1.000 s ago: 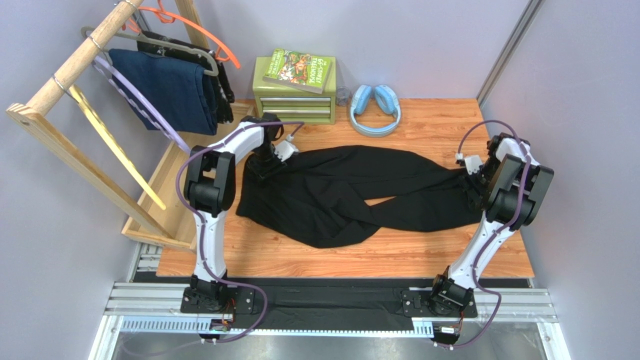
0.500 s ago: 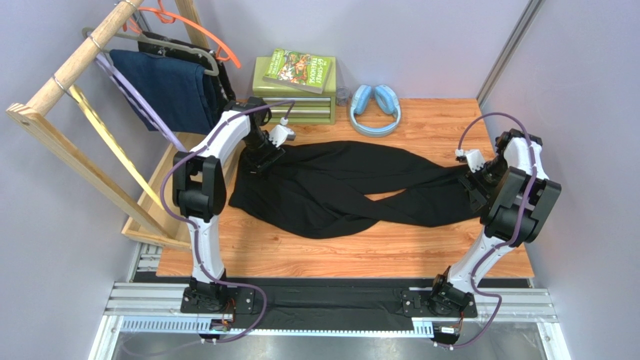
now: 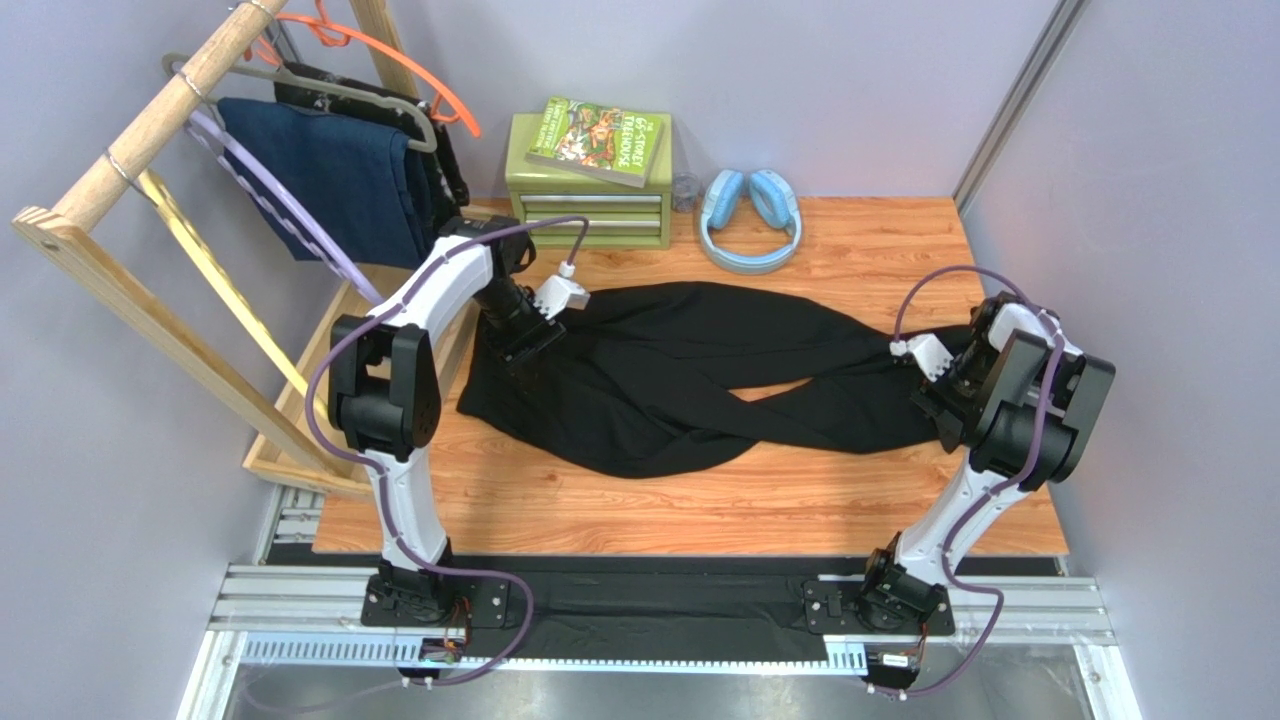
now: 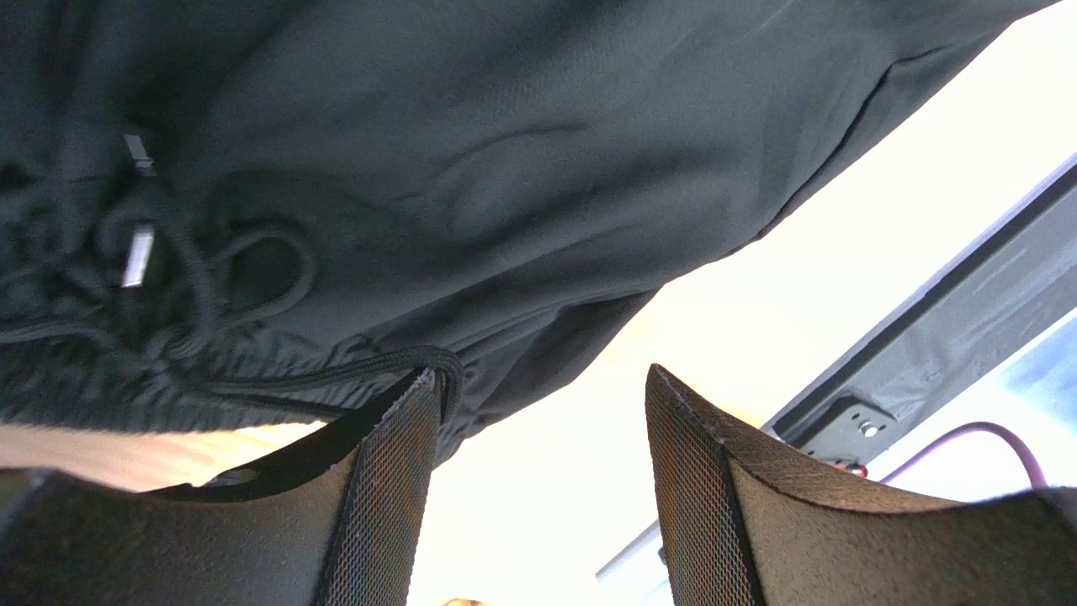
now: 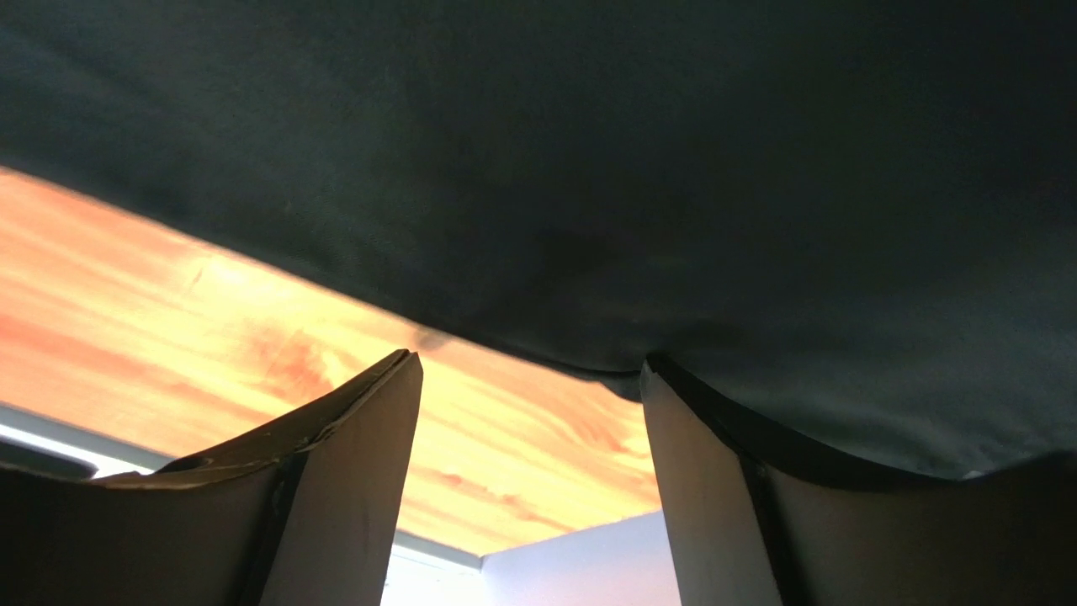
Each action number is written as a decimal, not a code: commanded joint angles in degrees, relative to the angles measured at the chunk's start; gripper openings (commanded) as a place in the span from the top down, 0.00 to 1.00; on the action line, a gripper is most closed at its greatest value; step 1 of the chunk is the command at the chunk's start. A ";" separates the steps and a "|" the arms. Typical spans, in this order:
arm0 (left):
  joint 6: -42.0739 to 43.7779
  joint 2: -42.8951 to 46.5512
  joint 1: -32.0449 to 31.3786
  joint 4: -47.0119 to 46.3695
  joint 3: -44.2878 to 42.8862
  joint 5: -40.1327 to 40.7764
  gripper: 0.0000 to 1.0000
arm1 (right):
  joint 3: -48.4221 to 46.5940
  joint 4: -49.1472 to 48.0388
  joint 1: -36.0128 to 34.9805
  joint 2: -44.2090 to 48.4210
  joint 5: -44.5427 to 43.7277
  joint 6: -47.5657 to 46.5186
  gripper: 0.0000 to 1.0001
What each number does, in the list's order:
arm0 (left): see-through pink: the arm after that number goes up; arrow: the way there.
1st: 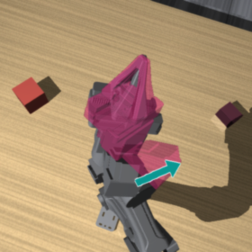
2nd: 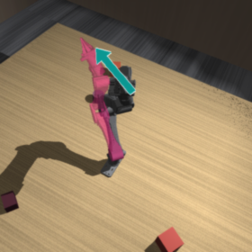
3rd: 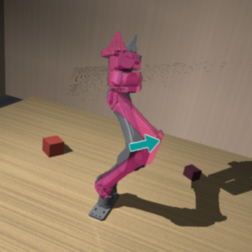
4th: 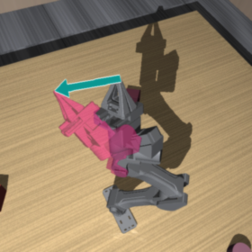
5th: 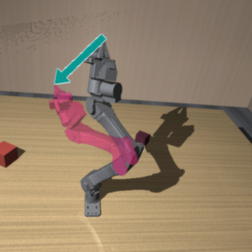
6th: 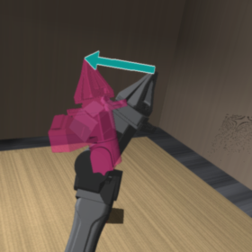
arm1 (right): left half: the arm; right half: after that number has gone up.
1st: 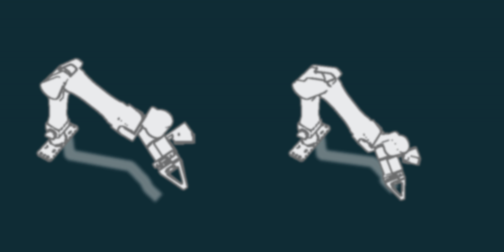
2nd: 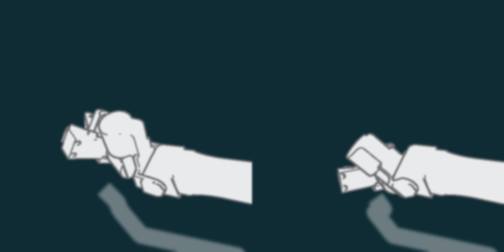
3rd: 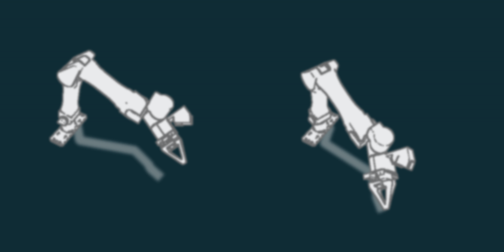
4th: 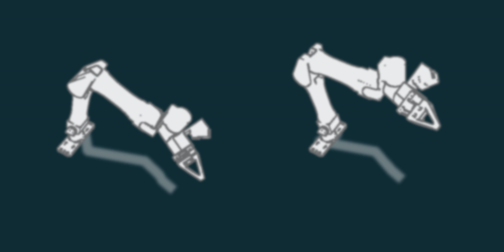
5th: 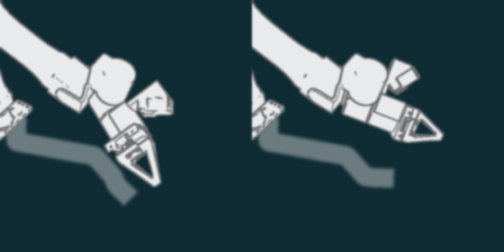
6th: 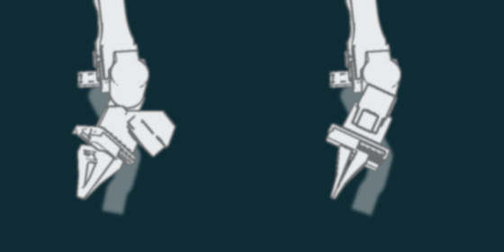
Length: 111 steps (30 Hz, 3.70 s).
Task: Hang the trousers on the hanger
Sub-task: Fold the trousers
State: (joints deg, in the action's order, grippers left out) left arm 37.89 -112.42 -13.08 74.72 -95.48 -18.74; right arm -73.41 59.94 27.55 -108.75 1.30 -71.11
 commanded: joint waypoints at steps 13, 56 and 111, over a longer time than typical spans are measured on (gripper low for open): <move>2.63 1.94 -0.01 -6.77 9.34 3.53 0.52 | 2.83 -6.16 -0.04 5.64 -2.71 -0.78 1.00; 21.17 15.49 -0.01 -12.05 25.34 -0.87 0.44 | -21.16 15.65 -1.36 -8.93 -5.69 5.10 1.00; 14.58 20.23 -0.54 -14.25 25.96 2.31 0.50 | -17.64 9.84 4.00 -12.62 -15.62 12.14 0.62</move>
State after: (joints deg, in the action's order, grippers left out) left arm 53.39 -92.09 -13.34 62.37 -69.91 -14.94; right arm -88.20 71.68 31.64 -119.87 -11.11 -60.36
